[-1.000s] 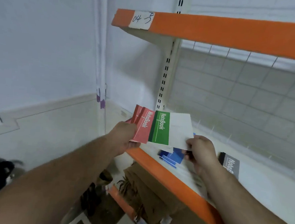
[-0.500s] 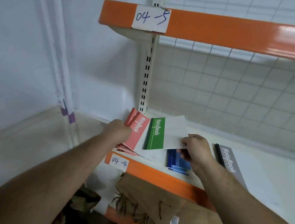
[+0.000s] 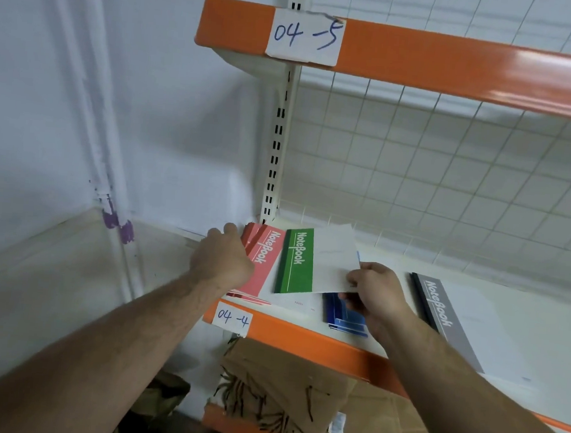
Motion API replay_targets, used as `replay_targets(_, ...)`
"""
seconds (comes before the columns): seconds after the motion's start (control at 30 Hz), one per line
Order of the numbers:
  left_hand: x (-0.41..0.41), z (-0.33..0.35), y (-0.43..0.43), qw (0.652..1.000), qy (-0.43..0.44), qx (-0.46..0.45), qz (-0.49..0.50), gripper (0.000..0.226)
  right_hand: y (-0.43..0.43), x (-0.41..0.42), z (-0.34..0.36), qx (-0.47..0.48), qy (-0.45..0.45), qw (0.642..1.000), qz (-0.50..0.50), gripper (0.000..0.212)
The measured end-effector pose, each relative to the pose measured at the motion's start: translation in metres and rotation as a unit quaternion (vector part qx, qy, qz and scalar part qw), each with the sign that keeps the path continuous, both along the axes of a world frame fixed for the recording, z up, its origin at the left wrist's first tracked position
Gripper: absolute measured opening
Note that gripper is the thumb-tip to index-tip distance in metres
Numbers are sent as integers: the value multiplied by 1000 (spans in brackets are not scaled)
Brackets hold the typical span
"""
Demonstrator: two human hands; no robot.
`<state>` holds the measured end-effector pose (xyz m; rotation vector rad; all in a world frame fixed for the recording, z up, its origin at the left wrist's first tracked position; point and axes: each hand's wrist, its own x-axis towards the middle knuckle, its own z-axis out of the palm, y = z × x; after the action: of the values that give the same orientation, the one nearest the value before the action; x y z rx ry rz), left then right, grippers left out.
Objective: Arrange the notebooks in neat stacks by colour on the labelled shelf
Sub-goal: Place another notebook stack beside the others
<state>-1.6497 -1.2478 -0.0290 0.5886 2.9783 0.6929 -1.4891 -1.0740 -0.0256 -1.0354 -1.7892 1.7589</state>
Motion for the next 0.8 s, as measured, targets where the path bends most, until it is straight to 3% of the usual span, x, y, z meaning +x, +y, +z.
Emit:
replay_targets(0.17, 13, 9, 17, 989, 101, 43, -104, 47, 2, 10, 0, -8, -3, 1000, -5, 20)
replay_targets(0.4, 62, 10, 67, 964, 62, 76, -247, 49, 32, 52, -1, -12, -7, 999, -42, 23)
replay_targets(0.67, 138, 9, 143, 958, 67, 32, -278, 45, 93, 141, -4, -42, 14, 996, -75, 21)
replay_targets(0.8, 185, 0, 186, 958, 49, 19, -283, 59, 131, 191, -6, -25, 4, 997, -69, 19)
